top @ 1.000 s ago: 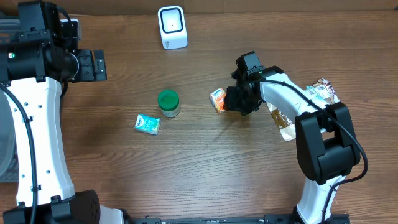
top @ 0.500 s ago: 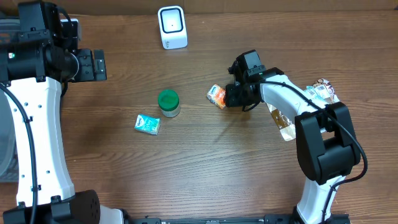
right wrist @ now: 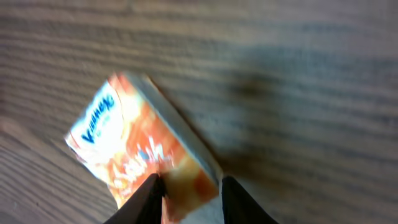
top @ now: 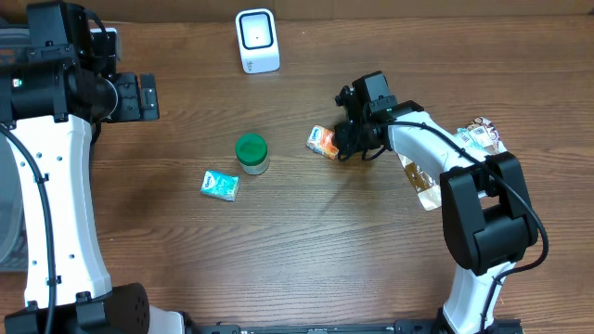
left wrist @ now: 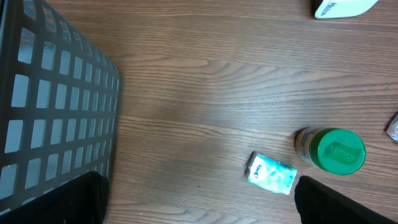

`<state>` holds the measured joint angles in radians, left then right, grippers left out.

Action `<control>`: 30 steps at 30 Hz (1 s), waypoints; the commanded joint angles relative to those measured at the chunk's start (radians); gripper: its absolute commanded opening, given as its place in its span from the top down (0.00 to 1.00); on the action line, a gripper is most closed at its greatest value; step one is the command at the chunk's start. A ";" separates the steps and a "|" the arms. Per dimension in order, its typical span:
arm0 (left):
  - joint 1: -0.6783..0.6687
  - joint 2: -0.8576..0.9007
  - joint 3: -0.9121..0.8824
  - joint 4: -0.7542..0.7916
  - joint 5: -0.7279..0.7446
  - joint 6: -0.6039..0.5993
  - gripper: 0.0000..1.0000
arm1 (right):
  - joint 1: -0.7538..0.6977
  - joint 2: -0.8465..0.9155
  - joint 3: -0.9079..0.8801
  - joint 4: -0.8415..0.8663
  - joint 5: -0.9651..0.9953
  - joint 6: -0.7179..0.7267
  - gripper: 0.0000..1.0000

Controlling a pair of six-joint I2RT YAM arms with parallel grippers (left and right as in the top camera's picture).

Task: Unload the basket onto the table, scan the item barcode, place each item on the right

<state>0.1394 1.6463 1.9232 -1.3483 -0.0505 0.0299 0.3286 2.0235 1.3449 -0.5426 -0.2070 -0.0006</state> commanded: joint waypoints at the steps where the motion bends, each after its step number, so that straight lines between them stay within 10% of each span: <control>1: 0.004 0.005 0.001 -0.001 -0.009 0.016 0.00 | -0.005 0.002 0.008 0.018 -0.022 -0.017 0.71; 23: 0.004 0.005 0.001 -0.001 -0.009 0.016 0.01 | -0.017 0.078 0.029 -0.003 -0.144 -0.010 0.72; 30: 0.004 0.005 0.001 -0.001 -0.009 0.016 0.01 | -0.019 0.079 0.029 -0.013 -0.208 0.059 0.96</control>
<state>0.1394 1.6463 1.9232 -1.3483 -0.0505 0.0299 0.3138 2.0731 1.3605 -0.5472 -0.3637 0.0223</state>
